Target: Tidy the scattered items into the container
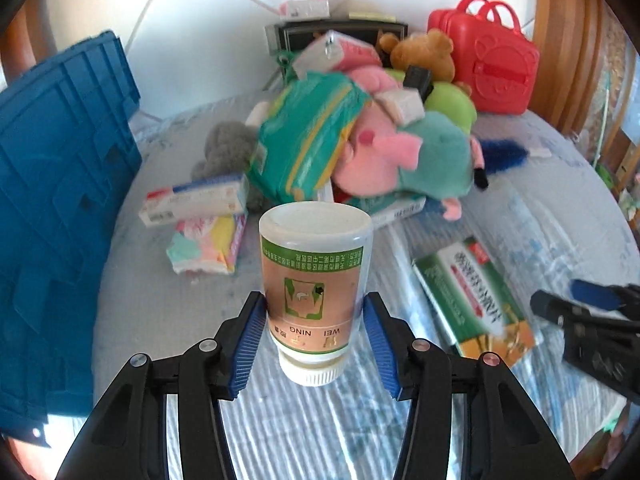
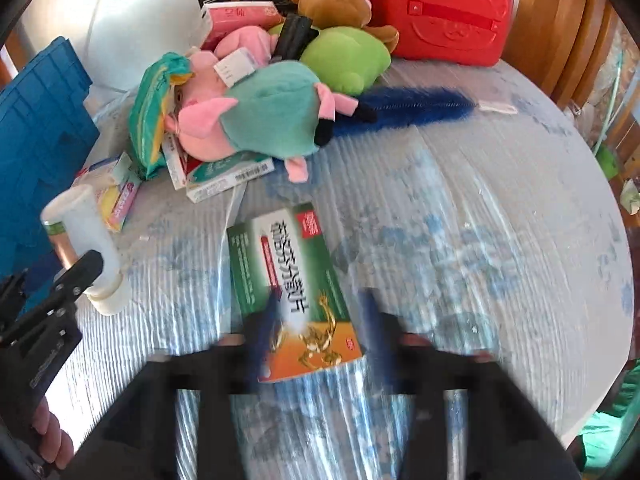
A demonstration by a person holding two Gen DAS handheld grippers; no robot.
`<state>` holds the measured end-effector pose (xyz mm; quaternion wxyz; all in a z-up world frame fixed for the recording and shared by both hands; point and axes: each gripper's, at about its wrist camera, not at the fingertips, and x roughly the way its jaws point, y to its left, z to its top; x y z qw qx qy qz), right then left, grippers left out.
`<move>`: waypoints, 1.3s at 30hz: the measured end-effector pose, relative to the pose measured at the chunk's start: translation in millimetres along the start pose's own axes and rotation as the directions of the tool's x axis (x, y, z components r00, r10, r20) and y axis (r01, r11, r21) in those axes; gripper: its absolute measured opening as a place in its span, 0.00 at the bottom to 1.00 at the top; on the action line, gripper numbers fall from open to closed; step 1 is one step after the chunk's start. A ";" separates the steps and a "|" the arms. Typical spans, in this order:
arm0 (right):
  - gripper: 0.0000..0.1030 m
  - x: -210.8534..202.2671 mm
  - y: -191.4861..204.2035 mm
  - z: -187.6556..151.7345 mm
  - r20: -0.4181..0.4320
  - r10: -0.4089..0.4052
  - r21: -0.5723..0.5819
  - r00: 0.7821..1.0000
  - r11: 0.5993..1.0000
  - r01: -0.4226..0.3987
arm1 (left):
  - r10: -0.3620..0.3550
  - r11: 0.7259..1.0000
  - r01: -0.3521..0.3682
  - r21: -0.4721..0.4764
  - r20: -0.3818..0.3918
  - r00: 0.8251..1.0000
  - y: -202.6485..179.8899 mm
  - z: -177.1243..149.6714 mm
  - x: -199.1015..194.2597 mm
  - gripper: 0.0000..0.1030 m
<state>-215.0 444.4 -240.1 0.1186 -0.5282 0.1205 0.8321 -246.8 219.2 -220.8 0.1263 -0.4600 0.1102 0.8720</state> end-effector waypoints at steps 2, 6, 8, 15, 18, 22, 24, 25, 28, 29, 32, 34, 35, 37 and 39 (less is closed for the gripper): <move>0.93 2.3 1.4 -4.8 -0.008 0.001 -0.022 1.000 1.000 -0.002 | -0.004 1.000 0.005 0.006 -0.030 1.000 -3.6 -5.6 11.1 0.48; 0.93 18.2 8.4 -9.3 -0.038 0.012 -0.064 0.999 0.998 -0.014 | 0.006 1.000 -0.005 0.026 -0.051 0.999 -10.8 -13.0 28.1 0.49; 0.93 33.4 13.8 -9.3 -0.056 0.005 -0.096 0.998 0.995 -0.010 | 0.014 0.999 -0.013 0.037 -0.032 0.999 -13.6 -12.7 30.5 0.48; 0.89 80.6 28.7 -3.7 -0.094 0.006 -0.157 0.996 0.987 -0.020 | 0.020 1.000 -0.019 0.025 -0.026 0.999 -12.3 -8.1 37.0 0.48; 0.87 82.7 28.6 -2.1 -0.104 0.004 -0.150 0.995 0.989 -0.019 | 0.018 1.000 -0.017 0.025 -0.020 1.000 -11.3 -7.2 33.8 0.48; 0.86 59.8 27.3 0.2 -0.061 0.028 -0.138 0.998 0.990 -0.036 | 0.012 1.000 -0.012 0.015 0.006 1.000 -8.6 -1.0 23.5 0.48; 0.86 40.1 27.1 4.5 -0.021 0.040 -0.136 0.999 0.990 -0.042 | 0.009 1.000 -0.010 0.010 0.031 0.999 -7.6 4.2 14.5 0.48; 0.85 32.9 27.3 6.4 -0.006 0.043 -0.138 0.999 0.990 -0.043 | 0.011 1.000 -0.011 0.009 0.040 0.999 -7.2 6.6 10.8 0.48; 0.85 9.5 26.9 12.4 0.039 0.054 -0.136 0.998 0.990 -0.048 | 0.009 1.000 -0.009 0.004 0.066 0.998 -4.9 12.7 -1.6 0.48; 0.85 1.8 26.8 13.9 0.054 0.058 -0.135 0.997 0.990 -0.050 | 0.009 1.000 -0.010 0.004 0.077 0.997 -3.5 15.0 -6.9 0.48; 0.85 -22.7 30.5 18.6 0.104 0.067 -0.140 0.992 0.989 -0.052 | 0.008 1.000 -0.008 -0.003 0.107 0.994 0.2 21.9 -21.3 0.48; 0.85 -37.0 36.6 20.4 0.134 0.068 -0.143 0.989 0.989 -0.049 | 0.009 1.000 -0.008 -0.009 0.131 0.991 2.5 27.1 -31.9 0.48; 0.85 -46.0 38.8 23.7 0.155 0.073 -0.144 0.985 0.988 -0.051 | 0.007 1.000 -0.005 -0.013 0.147 0.989 4.8 30.8 -39.5 0.48; 0.85 -63.1 45.1 31.6 0.193 0.084 -0.153 0.978 0.987 -0.055 | 0.010 1.000 -0.006 -0.022 0.178 0.984 10.3 37.4 -53.3 0.48; 0.85 -80.9 50.7 38.4 0.235 0.093 -0.168 0.967 0.984 -0.054 | 0.017 0.999 -0.010 -0.033 0.215 0.976 19.0 45.1 -69.2 0.48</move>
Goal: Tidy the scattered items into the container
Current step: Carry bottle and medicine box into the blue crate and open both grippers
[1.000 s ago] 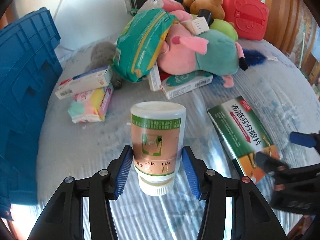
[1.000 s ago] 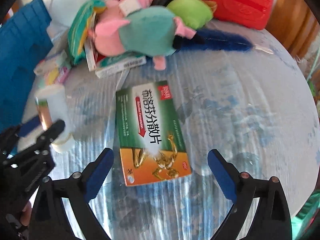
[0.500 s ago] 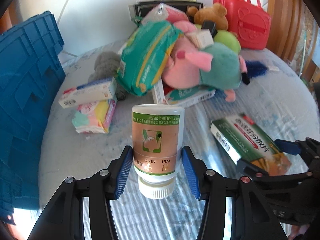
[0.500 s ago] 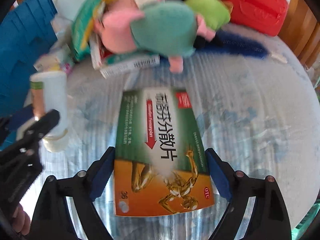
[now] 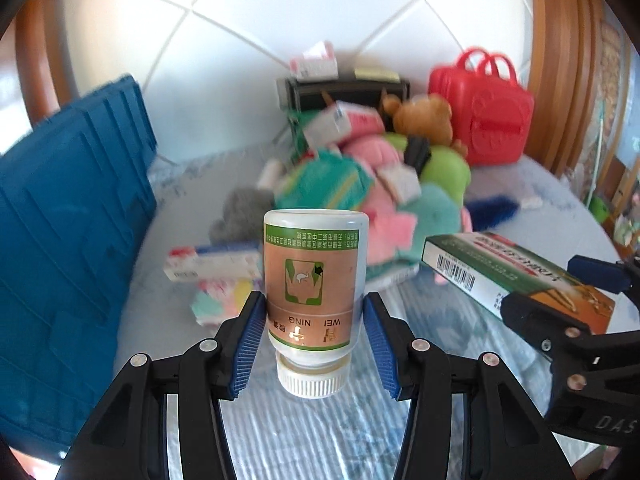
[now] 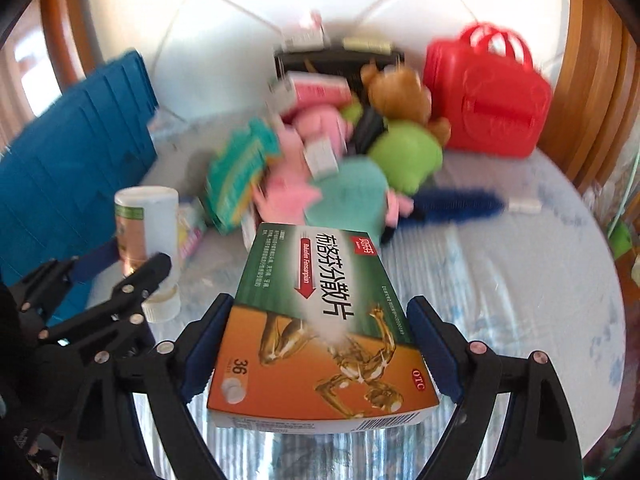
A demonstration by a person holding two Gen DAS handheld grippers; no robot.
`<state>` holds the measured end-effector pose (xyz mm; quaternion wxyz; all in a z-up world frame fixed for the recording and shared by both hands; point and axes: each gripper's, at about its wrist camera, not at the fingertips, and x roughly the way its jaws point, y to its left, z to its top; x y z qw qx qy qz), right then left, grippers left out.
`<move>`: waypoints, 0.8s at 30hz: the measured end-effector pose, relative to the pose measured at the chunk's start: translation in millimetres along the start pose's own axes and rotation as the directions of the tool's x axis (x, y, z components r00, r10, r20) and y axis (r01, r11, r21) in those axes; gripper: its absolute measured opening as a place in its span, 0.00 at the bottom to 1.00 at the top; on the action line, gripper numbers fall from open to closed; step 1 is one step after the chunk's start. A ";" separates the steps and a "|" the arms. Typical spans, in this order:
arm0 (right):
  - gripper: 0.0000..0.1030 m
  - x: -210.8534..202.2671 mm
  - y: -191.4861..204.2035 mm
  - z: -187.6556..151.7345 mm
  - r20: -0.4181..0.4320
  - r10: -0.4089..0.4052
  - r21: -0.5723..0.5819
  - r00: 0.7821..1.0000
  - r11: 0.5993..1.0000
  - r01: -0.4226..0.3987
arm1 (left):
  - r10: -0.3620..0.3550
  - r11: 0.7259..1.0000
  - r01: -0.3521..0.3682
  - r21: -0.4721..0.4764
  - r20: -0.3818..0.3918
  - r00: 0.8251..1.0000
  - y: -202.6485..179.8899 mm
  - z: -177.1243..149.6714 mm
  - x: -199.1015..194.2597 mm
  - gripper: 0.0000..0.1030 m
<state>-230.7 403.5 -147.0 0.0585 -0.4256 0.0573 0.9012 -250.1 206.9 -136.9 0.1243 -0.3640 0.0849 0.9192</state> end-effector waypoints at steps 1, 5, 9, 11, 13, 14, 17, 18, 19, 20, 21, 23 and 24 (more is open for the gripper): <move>0.85 -7.2 3.5 6.3 0.021 0.002 -0.008 1.000 1.000 -0.002 | 0.006 1.000 -0.006 -0.006 0.019 1.000 4.4 5.4 -6.9 0.48; 0.85 -43.0 27.0 33.9 0.116 0.026 -0.045 0.993 0.999 -0.021 | 0.040 0.999 -0.036 -0.032 0.116 0.993 32.1 30.6 -43.1 0.48; 0.85 -80.0 67.1 64.5 0.221 0.067 -0.114 0.973 0.993 -0.043 | 0.096 0.994 -0.081 -0.075 0.219 0.971 70.3 54.7 -84.7 0.48; 0.85 -93.1 88.7 77.3 0.264 0.097 -0.148 0.959 0.987 -0.059 | 0.133 0.989 -0.108 -0.105 0.270 0.954 96.5 64.5 -106.4 0.48; 0.85 -107.9 117.4 90.1 0.305 0.138 -0.191 0.942 0.978 -0.082 | 0.178 0.980 -0.141 -0.139 0.299 0.937 123.5 71.5 -123.2 0.48; 0.85 -113.2 133.8 95.7 0.321 0.162 -0.214 0.933 0.972 -0.095 | 0.205 0.973 -0.161 -0.164 0.312 0.928 142.5 74.0 -133.1 0.48; 0.85 -125.6 182.0 107.7 0.349 0.234 -0.279 0.908 0.950 -0.138 | 0.289 0.949 -0.224 -0.221 0.329 0.899 192.0 75.6 -154.6 0.48; 0.85 -129.1 200.5 111.4 0.355 0.261 -0.305 0.898 0.940 -0.153 | 0.315 0.940 -0.244 -0.239 0.327 0.891 208.3 74.2 -159.8 0.48; 0.85 -131.5 217.9 114.3 0.358 0.286 -0.328 0.889 0.930 -0.167 | 0.339 0.930 -0.263 -0.256 0.320 0.885 224.5 72.1 -163.9 0.48; 0.85 -133.0 236.2 116.9 0.358 0.311 -0.351 0.880 0.919 -0.182 | 0.366 0.917 -0.286 -0.277 0.307 0.878 243.9 68.7 -168.0 0.48; 0.85 -133.5 255.2 119.0 0.354 0.338 -0.373 0.872 0.906 -0.200 | 0.387 0.907 -0.302 -0.294 0.296 0.873 260.1 65.0 -170.9 0.48; 0.85 -131.4 291.0 121.6 0.339 0.388 -0.411 0.857 0.880 -0.236 | 0.426 0.884 -0.333 -0.328 0.272 0.863 292.9 56.0 -176.4 0.48; 0.85 -129.1 310.7 122.8 0.328 0.414 -0.430 0.849 0.866 -0.256 | 0.447 0.871 -0.351 -0.343 0.260 0.856 309.0 51.3 -178.7 0.48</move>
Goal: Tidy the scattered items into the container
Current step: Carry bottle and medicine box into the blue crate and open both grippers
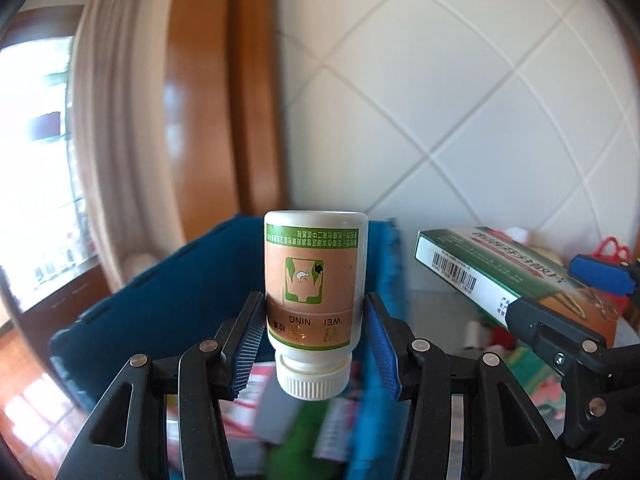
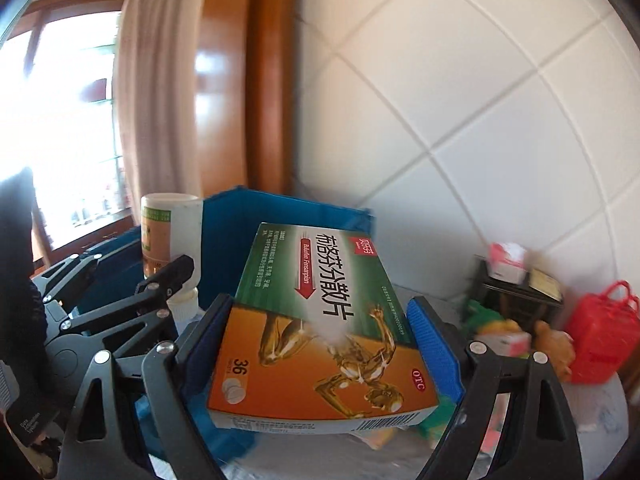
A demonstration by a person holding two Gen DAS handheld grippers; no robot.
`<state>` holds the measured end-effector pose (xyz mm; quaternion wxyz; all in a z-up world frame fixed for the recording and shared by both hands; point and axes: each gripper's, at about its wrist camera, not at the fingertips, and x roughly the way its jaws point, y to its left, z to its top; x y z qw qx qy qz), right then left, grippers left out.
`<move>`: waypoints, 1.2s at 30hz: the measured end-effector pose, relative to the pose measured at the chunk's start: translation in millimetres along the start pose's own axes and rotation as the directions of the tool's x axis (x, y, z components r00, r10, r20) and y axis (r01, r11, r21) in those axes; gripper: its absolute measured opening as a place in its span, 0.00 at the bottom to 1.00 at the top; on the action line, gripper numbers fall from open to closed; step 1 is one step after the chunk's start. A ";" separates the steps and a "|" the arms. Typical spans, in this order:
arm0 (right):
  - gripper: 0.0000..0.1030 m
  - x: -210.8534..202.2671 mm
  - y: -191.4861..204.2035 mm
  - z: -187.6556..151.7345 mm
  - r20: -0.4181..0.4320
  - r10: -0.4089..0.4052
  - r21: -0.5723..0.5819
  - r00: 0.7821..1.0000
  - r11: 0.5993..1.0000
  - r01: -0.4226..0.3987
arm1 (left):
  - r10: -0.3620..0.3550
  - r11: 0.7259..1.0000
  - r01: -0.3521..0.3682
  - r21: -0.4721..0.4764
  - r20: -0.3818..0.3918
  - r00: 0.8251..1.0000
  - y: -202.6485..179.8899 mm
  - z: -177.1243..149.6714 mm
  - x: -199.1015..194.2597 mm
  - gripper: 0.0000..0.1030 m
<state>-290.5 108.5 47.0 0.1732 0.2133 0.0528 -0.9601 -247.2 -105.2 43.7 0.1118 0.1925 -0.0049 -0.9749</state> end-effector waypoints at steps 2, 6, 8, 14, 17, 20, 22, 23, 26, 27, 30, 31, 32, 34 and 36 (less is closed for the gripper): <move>0.85 19.1 26.0 7.2 -0.008 0.042 -0.020 0.999 0.999 -0.042 | 0.043 0.999 -0.043 -0.014 -0.020 0.999 30.7 -1.5 9.7 0.48; 0.85 56.7 71.5 13.2 -0.042 0.101 -0.054 0.994 0.993 -0.103 | 0.089 0.995 -0.092 -0.036 -0.079 0.993 80.2 -9.7 33.2 0.48; 0.85 70.2 90.4 14.4 -0.063 0.116 -0.062 0.991 0.991 -0.120 | 0.095 0.994 -0.101 -0.050 -0.108 0.990 98.5 -13.3 44.5 0.49; 0.85 89.8 120.3 12.7 -0.092 0.105 -0.080 0.990 0.990 -0.113 | 0.098 0.990 -0.109 -0.089 -0.119 0.988 128.4 -16.3 63.7 0.81; 0.86 91.5 124.6 13.9 -0.095 0.086 -0.079 0.992 0.993 -0.093 | 0.081 0.991 -0.094 -0.097 -0.129 0.988 131.4 -22.7 64.2 0.82; 0.93 92.7 121.9 13.3 -0.093 0.065 -0.071 0.994 0.995 -0.072 | 0.064 0.992 -0.080 -0.103 -0.145 0.987 136.3 -29.0 67.5 0.82; 0.96 87.2 115.5 13.7 -0.084 0.049 -0.060 0.995 0.997 -0.054 | 0.050 0.993 -0.065 -0.102 -0.146 0.988 132.6 -29.5 62.7 0.84; 0.97 84.0 113.0 13.8 -0.079 0.040 -0.056 0.996 0.997 -0.044 | 0.042 0.993 -0.057 -0.103 -0.144 0.989 131.7 -28.9 60.2 0.85; 1.00 70.8 102.8 12.0 -0.063 0.003 -0.036 0.998 0.999 -0.005 | 0.018 0.995 -0.030 -0.099 -0.127 0.992 121.1 -25.4 50.1 0.89; 1.00 65.8 98.0 11.0 -0.058 -0.008 -0.027 0.998 1.000 0.006 | 0.009 0.995 -0.020 -0.096 -0.115 0.993 116.3 -24.5 45.8 0.91; 1.00 48.5 80.3 7.8 -0.037 -0.042 0.004 0.998 0.999 0.042 | -0.010 0.997 0.004 -0.080 -0.075 0.997 97.8 -21.2 32.0 0.99; 1.00 42.2 73.3 6.1 -0.033 -0.057 0.012 0.998 0.998 0.057 | -0.019 0.997 0.015 -0.070 -0.060 0.998 89.6 -19.9 27.3 0.99; 1.00 35.3 65.7 3.7 -0.030 -0.075 0.023 0.997 0.997 0.076 | -0.032 0.998 0.029 -0.059 -0.050 0.998 80.7 -18.5 23.0 0.99; 1.00 22.2 50.6 -1.5 -0.028 -0.107 0.043 0.994 0.993 0.108 | -0.061 0.997 0.060 -0.041 -0.039 0.997 62.2 -15.8 15.7 0.99; 1.00 8.1 33.5 -9.3 -0.027 -0.143 0.067 0.989 0.987 0.144 | -0.093 0.995 0.092 -0.022 -0.023 0.995 42.6 -13.2 7.2 0.99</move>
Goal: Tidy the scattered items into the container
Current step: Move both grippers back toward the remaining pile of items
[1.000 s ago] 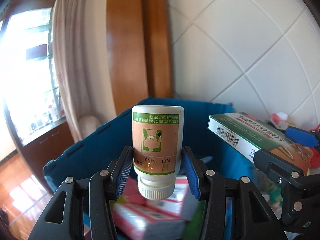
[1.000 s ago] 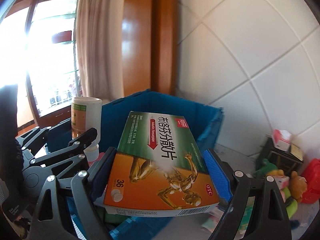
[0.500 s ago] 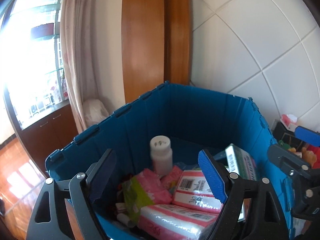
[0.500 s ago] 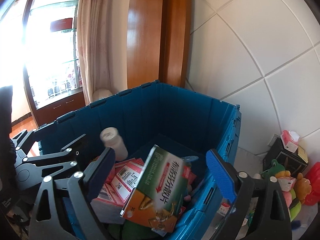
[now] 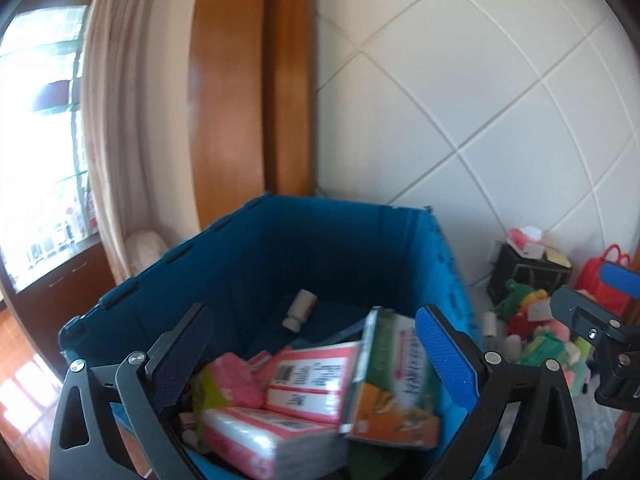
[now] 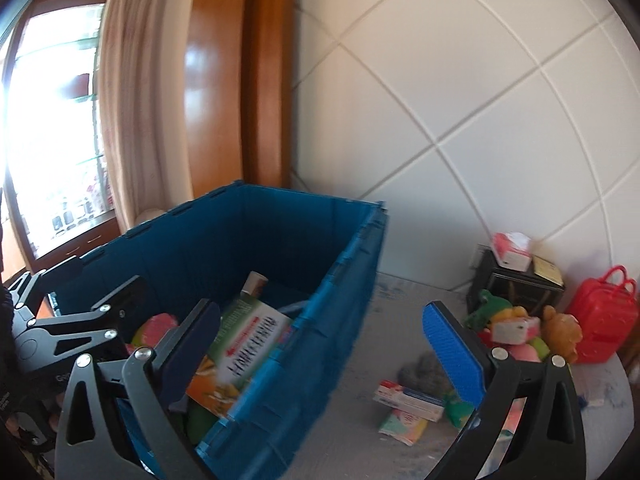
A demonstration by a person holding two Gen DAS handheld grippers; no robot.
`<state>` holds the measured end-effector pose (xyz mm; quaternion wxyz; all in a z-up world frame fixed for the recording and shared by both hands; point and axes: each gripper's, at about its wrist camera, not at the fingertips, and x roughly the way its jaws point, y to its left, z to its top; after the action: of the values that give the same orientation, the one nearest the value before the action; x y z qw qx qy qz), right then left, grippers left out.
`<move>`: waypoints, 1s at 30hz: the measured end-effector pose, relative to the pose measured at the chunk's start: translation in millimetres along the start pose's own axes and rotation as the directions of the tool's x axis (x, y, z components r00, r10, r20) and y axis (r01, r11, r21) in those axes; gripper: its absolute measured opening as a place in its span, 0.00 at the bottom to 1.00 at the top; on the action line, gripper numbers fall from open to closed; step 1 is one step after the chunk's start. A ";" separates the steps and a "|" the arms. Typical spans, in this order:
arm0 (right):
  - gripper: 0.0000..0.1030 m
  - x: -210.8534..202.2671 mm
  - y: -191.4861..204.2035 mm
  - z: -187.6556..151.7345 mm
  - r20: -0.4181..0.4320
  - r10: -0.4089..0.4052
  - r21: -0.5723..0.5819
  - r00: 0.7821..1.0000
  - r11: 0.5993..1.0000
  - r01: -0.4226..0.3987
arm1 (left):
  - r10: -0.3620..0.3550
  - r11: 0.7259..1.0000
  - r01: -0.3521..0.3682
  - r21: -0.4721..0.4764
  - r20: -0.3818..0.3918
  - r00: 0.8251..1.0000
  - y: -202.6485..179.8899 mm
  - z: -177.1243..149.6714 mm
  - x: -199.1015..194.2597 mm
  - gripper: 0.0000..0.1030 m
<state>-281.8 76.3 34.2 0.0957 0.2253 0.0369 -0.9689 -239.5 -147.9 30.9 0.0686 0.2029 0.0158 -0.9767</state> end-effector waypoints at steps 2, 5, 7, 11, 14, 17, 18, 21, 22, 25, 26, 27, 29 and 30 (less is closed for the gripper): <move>1.00 -12.9 -22.7 -7.1 0.005 -0.036 0.031 0.999 0.999 0.036 | -0.029 0.999 0.029 0.021 0.012 1.000 -22.0 1.5 -6.9 0.99; 1.00 -29.2 -57.4 -17.9 0.001 -0.085 0.067 0.996 0.994 0.084 | -0.073 0.996 0.071 0.058 0.020 0.997 -58.6 1.4 -16.9 0.99; 1.00 -37.3 -79.5 -25.6 -0.007 -0.107 0.088 0.994 0.990 0.107 | -0.101 0.992 0.099 0.080 0.020 0.995 -85.0 -1.5 -22.5 0.99; 1.00 -51.3 -128.7 -43.9 -0.033 -0.154 0.114 0.988 0.981 0.157 | -0.145 0.985 0.144 0.100 0.009 0.989 -135.9 -7.4 -26.7 0.99; 1.00 -58.3 -171.1 -61.0 -0.067 -0.187 0.128 0.980 0.973 0.194 | -0.172 0.980 0.173 0.098 -0.024 0.985 -173.5 -17.5 -21.8 0.99; 1.00 -59.3 -216.4 -80.9 -0.120 -0.217 0.143 0.969 0.962 0.233 | -0.178 0.977 0.186 0.105 -0.082 0.981 -214.0 -35.7 -9.5 0.99; 1.00 -58.6 -228.1 -87.0 -0.135 -0.222 0.147 0.966 0.959 0.241 | -0.173 0.977 0.184 0.110 -0.100 0.980 -225.8 -42.5 -4.7 0.99; 1.00 -48.3 -269.7 -110.7 -0.200 -0.234 0.160 0.951 0.950 0.267 | -0.157 0.977 0.178 0.119 -0.171 0.973 -257.6 -67.1 19.4 0.99; 1.00 -42.8 -280.6 -118.0 -0.224 -0.234 0.160 0.946 0.949 0.273 | -0.152 0.977 0.178 0.121 -0.196 0.969 -265.2 -75.1 27.6 0.99; 1.00 -25.7 -306.1 -140.2 -0.284 -0.227 0.174 0.931 0.943 0.283 | -0.119 0.978 0.159 0.133 -0.267 0.956 -278.5 -103.7 50.2 0.99; 1.00 -18.8 -312.4 -147.7 -0.301 -0.216 0.185 0.929 0.942 0.279 | -0.110 0.978 0.155 0.137 -0.292 0.950 -280.9 -113.1 59.1 0.98; 1.00 -11.2 -317.1 -154.8 -0.319 -0.203 0.194 0.926 0.942 0.273 | -0.103 0.978 0.153 0.141 -0.310 0.945 -282.5 -121.1 67.2 0.98; 1.00 4.3 -321.1 -166.8 -0.352 -0.179 0.207 0.919 0.943 0.263 | -0.086 0.977 0.146 0.154 -0.345 0.935 -284.9 -134.5 84.4 0.97; 1.00 9.4 -320.9 -170.3 -0.361 -0.170 0.211 0.917 0.943 0.258 | -0.079 0.977 0.145 0.159 -0.357 0.931 -285.4 -140.1 92.9 0.97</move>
<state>-281.8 408.3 -113.3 -0.0489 0.3932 -0.0472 -0.9169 -308.7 131.0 -133.7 -0.0102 0.3770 -0.0504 -0.9248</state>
